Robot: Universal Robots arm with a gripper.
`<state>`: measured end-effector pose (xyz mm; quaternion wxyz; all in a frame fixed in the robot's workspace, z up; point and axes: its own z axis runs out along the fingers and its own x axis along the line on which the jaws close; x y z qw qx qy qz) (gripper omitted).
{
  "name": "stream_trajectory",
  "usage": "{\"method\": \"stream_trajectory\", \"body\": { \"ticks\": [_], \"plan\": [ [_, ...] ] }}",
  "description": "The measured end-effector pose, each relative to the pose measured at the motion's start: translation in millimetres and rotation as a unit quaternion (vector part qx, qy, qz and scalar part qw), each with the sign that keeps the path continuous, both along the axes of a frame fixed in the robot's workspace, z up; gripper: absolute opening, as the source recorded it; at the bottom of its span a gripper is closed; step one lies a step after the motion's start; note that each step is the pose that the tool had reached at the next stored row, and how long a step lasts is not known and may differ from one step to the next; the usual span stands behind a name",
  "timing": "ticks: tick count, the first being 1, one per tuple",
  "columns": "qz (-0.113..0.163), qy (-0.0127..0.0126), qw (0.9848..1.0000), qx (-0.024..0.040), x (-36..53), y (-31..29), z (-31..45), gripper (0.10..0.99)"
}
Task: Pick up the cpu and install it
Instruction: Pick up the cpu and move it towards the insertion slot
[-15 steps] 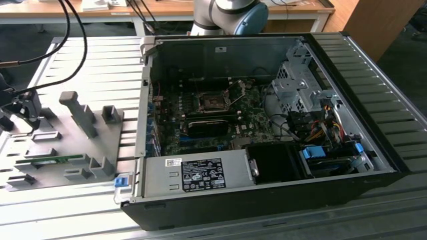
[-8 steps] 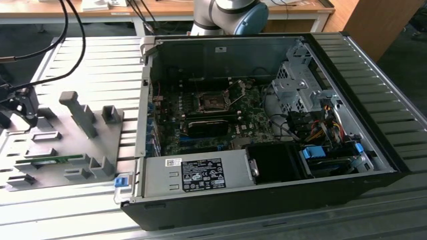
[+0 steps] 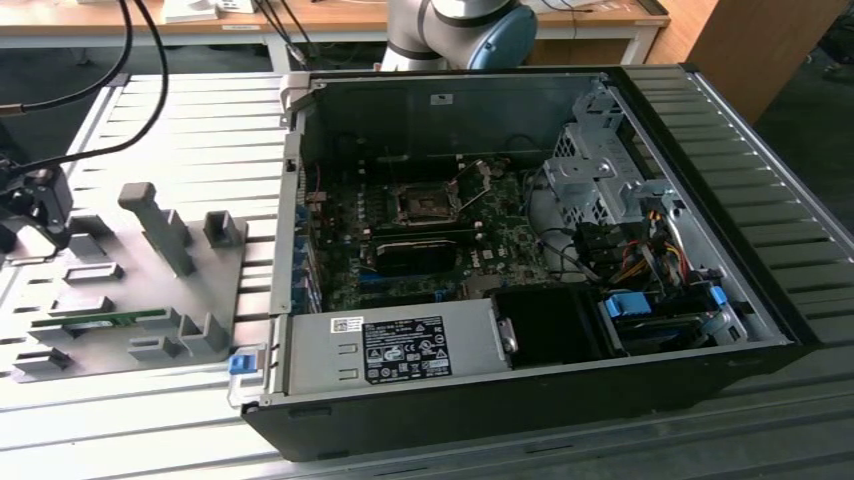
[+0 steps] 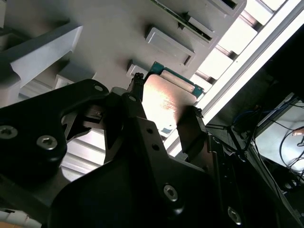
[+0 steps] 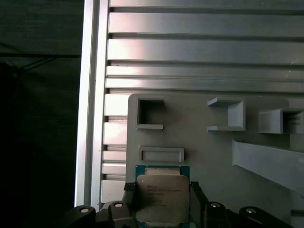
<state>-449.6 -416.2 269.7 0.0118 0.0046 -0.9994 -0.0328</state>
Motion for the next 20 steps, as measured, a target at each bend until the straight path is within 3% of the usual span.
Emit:
{"method": "stream_trajectory", "body": {
  "ticks": [20],
  "plan": [
    [0.0,0.0,1.0,0.0,0.0,0.0,15.5,0.537]
  ]
}}
